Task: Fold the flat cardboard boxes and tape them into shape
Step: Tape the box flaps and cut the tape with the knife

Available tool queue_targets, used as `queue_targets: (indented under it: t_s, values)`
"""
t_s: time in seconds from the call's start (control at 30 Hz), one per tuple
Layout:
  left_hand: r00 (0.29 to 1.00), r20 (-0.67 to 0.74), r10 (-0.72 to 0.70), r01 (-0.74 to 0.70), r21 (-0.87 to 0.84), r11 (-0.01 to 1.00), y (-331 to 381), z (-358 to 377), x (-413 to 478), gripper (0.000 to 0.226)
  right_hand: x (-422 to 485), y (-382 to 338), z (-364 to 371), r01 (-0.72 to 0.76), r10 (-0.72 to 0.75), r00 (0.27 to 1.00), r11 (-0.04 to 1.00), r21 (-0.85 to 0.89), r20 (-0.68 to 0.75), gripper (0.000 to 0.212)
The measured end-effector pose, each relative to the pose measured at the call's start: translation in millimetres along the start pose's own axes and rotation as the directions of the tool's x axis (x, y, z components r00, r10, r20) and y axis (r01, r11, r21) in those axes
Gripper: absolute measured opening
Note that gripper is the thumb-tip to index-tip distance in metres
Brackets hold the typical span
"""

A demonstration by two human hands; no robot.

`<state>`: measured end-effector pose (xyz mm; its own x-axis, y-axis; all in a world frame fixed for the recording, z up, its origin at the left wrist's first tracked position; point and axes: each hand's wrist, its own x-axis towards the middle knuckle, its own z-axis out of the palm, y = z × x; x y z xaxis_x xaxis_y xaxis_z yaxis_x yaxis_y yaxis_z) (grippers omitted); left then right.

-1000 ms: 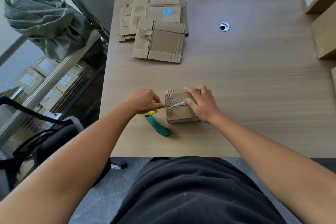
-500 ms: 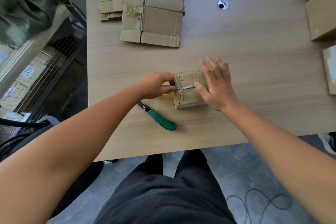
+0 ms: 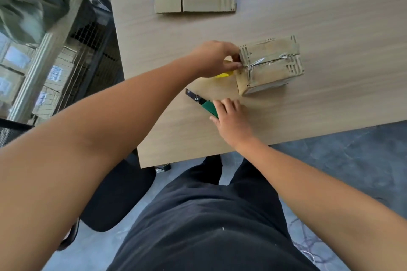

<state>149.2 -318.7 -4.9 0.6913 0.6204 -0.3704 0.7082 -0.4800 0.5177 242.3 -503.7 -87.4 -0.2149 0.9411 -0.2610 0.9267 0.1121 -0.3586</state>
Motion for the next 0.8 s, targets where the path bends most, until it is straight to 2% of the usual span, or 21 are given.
queue_targets:
  t_s: [0.07, 0.13, 0.23, 0.3, 0.33, 0.4, 0.43, 0.5, 0.57, 0.63, 0.8]
  values:
    - [1.0, 0.001, -0.015, 0.015, 0.029, 0.999, -0.9, -1.4, 0.3, 0.032, -11.6, 4.5, -3.5, 0.041, -0.041, 0.999, 0.999, 0.035, -0.001, 0.046]
    - [1.0, -0.005, -0.027, 0.027, 0.042, 0.999, -0.6, -0.5, -1.0, 0.032, -37.4, 16.0, -13.5, 0.034, -0.034, 0.999, 0.988, 0.152, 0.001, 0.038]
    - [0.999, -0.029, -0.025, 0.026, 0.021, 0.999, -0.7, 5.3, -1.4, 0.028, -93.0, 35.2, -41.4, -0.138, 0.148, 0.989, 0.897, 0.42, 0.008, 0.028]
    - [0.997, -0.069, -0.018, 0.017, -0.014, 1.0, -3.9, 11.0, -1.9, 0.024, -109.2, 36.0, -70.4, -0.203, 0.294, 0.951, 0.822, 0.532, -0.092, 0.022]
    - [0.995, -0.099, -0.019, 0.015, -0.035, 0.999, -5.1, 14.2, -3.1, 0.023, -105.0, 33.9, -84.3, -0.196, 0.331, 0.93, 0.816, 0.544, -0.16, 0.02]
    - [0.986, -0.164, -0.031, 0.017, -0.086, 0.996, -5.0, 20.2, -6.9, 0.022, -78.0, 26.4, -108.9, -0.154, 0.326, 0.897, 0.865, 0.478, -0.3, 0.024]
    - [0.981, -0.19, -0.036, 0.016, -0.108, 0.994, -3.5, 22.6, -8.3, 0.023, -59.4, 22.6, -119.0, -0.143, 0.295, 0.896, 0.899, 0.413, -0.331, 0.034]
    - [0.976, -0.208, -0.059, 0.033, -0.125, 0.992, -0.6, 25.5, -10.6, 0.027, -23.0, 15.2, -134.0, -0.178, 0.26, 0.934, 0.933, 0.314, -0.245, 0.053]
    - [0.973, -0.205, -0.109, 0.081, -0.141, 0.987, 1.5, 27.0, -12.4, 0.031, -1.5, 11.9, -137.0, -0.252, 0.283, 0.953, 0.94, 0.231, -0.113, 0.057]
    - [0.967, -0.201, -0.158, 0.122, -0.183, 0.976, 2.7, 28.4, -16.7, 0.031, 5.8, 13.4, -130.7, -0.292, 0.3, 0.953, 0.947, 0.133, -0.045, 0.059]
    - [0.95, -0.132, -0.284, 0.191, -0.475, 0.859, -2.0, 42.2, -56.3, 0.044, 11.9, 13.4, -127.1, -0.324, 0.322, 0.946, 0.945, 0.051, 0.044, 0.062]
